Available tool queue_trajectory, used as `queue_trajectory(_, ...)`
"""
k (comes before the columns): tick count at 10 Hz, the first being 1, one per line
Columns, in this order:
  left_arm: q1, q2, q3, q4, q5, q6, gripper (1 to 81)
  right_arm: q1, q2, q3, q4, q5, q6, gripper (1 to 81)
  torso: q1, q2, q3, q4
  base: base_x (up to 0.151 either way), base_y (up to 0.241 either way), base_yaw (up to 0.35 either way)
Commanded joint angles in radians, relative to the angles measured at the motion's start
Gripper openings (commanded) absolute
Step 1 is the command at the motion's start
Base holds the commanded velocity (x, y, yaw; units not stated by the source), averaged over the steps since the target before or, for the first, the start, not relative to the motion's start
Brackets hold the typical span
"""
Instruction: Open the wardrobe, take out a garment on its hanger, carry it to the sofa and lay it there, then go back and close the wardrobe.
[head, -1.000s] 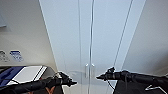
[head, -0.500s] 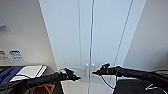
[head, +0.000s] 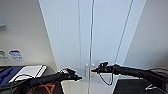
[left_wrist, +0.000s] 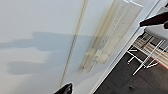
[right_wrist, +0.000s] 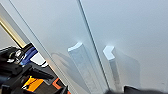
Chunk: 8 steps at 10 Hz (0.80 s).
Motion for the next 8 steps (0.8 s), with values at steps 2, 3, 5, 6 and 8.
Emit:
queue_trajectory(2, -0.172, -0.004, 0.009, -0.007, 0.013, 0.001, 81.1, 0.186, 0.078, -0.11, -0.014, -0.005, 0.004, 81.1, 0.0, 0.0, 0.0, 0.0, 0.0, 0.0, 0.0)
queue_trajectory(3, -0.173, 0.002, -0.001, -0.007, 0.013, 0.001, 81.1, 0.186, 0.096, -0.138, -0.014, -0.004, 0.004, 81.1, 0.0, 0.0, 0.0, 0.0, 0.0, 0.0, 0.0)
queue_trajectory(5, -0.173, 0.031, -0.036, -0.007, 0.013, 0.001, 81.1, 0.193, 0.127, -0.166, -0.016, -0.005, 0.002, 81.1, 0.0, 0.0, 0.0, 0.0, 0.0, 0.0, 0.0)
queue_trajectory(6, -0.175, 0.057, -0.066, -0.007, 0.011, 0.001, 81.1, 0.196, 0.133, -0.16, -0.016, -0.005, 0.004, 81.1, 0.0, 0.0, 0.0, 0.0, 0.0, 0.0, 0.0)
queue_trajectory(8, -0.175, 0.132, -0.148, -0.005, 0.003, 0.001, 81.1, 0.197, 0.138, -0.112, -0.011, -0.007, 0.004, 81.1, 0.0, 0.0, 0.0, 0.0, 0.0, 0.0, 0.0)
